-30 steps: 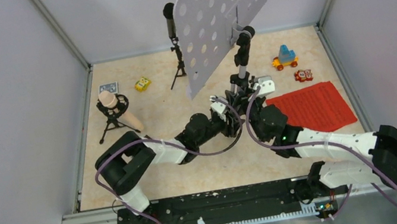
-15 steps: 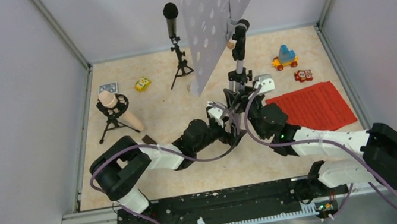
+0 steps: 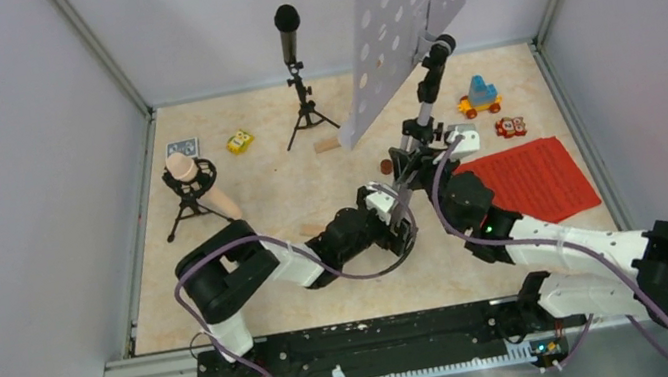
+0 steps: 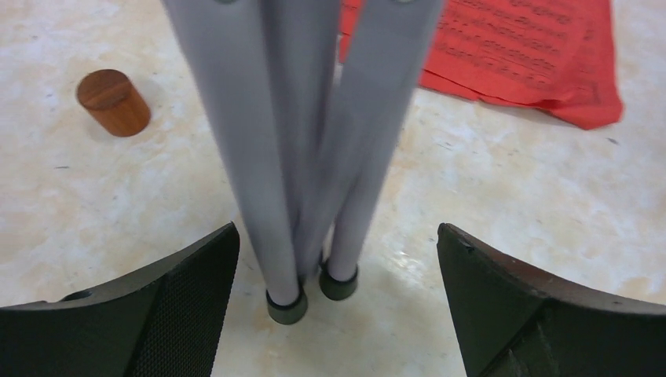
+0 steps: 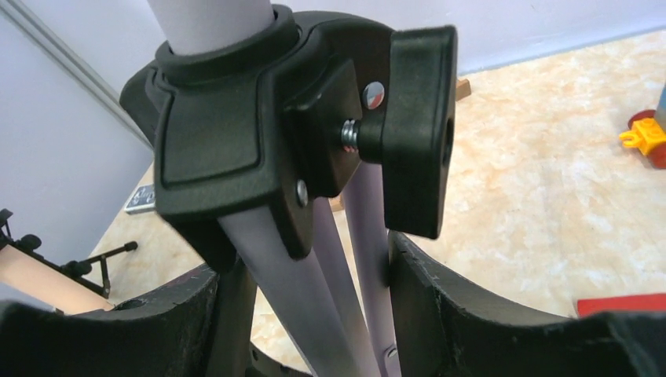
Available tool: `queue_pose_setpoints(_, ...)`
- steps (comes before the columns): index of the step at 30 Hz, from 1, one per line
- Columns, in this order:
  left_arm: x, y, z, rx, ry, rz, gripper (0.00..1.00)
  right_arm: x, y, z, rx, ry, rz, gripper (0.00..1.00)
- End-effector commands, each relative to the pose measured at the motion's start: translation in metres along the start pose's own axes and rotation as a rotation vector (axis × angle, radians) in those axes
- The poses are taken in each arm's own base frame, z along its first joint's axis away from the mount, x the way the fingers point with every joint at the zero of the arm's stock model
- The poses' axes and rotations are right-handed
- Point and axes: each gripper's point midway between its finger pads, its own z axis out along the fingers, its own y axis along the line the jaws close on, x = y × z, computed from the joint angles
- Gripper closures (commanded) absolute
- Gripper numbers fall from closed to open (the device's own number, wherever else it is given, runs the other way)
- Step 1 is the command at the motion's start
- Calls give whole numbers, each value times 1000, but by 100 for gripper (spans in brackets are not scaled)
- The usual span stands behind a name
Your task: Pack up the instrument practice props
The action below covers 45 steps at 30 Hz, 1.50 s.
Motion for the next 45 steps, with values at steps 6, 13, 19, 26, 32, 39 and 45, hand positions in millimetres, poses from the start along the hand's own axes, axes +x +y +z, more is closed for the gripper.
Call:
queue_pose_setpoints(6,-45,31,28,-169,-137,132,1,-10,43,-20,-154,100,261,100)
queue_pose_setpoints(13,-36,19,35,-98,-82,144,13,-42,56,-25,-206,74,296,100)
queue_pose_setpoints(19,-28,10,14,-58,1,95,59,-46,26,-11,-127,66,218,100)
queue_pose_setpoints(26,-29,8,9,-44,94,126,83,-46,-27,19,7,72,151,100)
queue_pose_setpoints(32,-30,2,26,26,172,148,97,-41,-52,52,86,100,58,100)
queue_pose_setpoints(39,-30,2,39,113,198,98,99,-33,-63,74,117,115,29,100)
queue_pose_setpoints(45,-17,9,46,134,242,73,98,-11,-85,80,170,154,16,100)
